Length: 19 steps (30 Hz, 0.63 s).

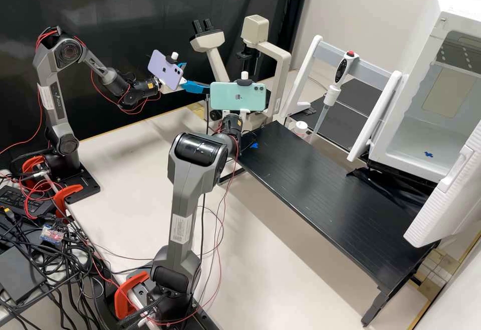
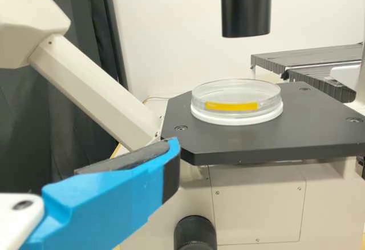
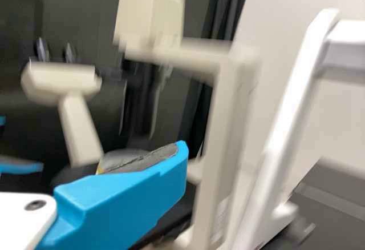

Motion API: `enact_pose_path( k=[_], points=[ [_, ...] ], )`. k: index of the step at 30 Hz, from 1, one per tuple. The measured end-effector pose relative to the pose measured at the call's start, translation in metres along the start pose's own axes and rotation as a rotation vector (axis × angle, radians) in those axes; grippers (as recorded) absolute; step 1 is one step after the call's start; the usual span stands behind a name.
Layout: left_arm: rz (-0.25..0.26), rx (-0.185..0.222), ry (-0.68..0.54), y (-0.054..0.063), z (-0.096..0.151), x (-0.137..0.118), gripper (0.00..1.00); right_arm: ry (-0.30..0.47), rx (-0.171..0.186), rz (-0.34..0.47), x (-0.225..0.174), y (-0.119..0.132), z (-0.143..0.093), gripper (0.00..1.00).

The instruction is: Move the petri dish to the microscope

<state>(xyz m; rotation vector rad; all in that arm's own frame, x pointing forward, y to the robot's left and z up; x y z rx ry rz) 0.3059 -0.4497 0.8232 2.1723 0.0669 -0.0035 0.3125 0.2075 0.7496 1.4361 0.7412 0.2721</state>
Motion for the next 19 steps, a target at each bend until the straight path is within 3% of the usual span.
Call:
enact_pose_path(
  k=[3,7,11,15,19],
  points=[
    [0.0,0.0,0.0,0.0,0.0,0.0,1.0,0.01,-0.014,0.094,-0.029,0.017,0.008,1.0],
    [0.0,0.0,0.0,0.0,0.0,0.0,1.0,-0.047,-0.032,0.197,-0.07,0.032,0.032,1.0],
    [0.0,0.0,0.0,0.0,0.0,0.0,1.0,-0.2,-0.041,0.291,-0.106,0.042,0.06,1.0],
    [0.0,0.0,0.0,0.0,0.0,0.0,1.0,-0.394,-0.014,0.398,-0.138,0.048,0.086,1.0],
    [0.0,0.0,0.0,0.0,0.0,0.0,1.0,-0.469,0.006,0.447,-0.154,0.053,0.099,1.0]
  ],
)
